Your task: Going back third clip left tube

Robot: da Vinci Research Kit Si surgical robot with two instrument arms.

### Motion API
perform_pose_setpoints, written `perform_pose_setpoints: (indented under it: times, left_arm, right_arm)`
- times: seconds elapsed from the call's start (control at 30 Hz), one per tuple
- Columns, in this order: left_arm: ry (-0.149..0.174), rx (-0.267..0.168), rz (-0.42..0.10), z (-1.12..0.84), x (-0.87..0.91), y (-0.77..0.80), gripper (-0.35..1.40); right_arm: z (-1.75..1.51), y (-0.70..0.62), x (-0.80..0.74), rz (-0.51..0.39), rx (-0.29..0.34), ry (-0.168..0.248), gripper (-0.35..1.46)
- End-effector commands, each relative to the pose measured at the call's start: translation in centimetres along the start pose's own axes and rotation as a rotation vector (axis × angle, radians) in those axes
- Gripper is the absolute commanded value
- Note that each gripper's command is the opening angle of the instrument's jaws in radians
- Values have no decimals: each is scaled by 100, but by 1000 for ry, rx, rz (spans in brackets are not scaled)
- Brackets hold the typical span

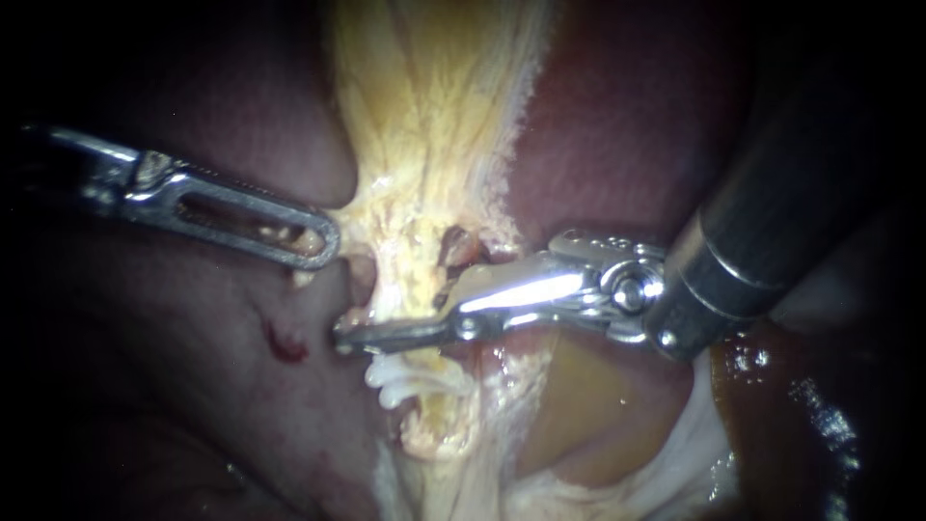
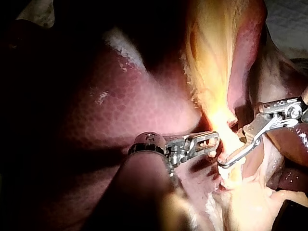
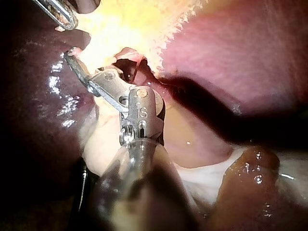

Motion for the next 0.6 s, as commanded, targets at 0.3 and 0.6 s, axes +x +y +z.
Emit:
perform_pose_setpoints:
  times: [0.3, 0.6]
  left_arm:
    - [0, 0, 0, 0, 0, 0, -35]
    - [-1, 0, 0, 0, 1, 1, -35]
  right_arm:
    - [-2, -3, -1, 5, 5, -2, -35]
    - [4, -7, -1, -69, -23, 48, 46]
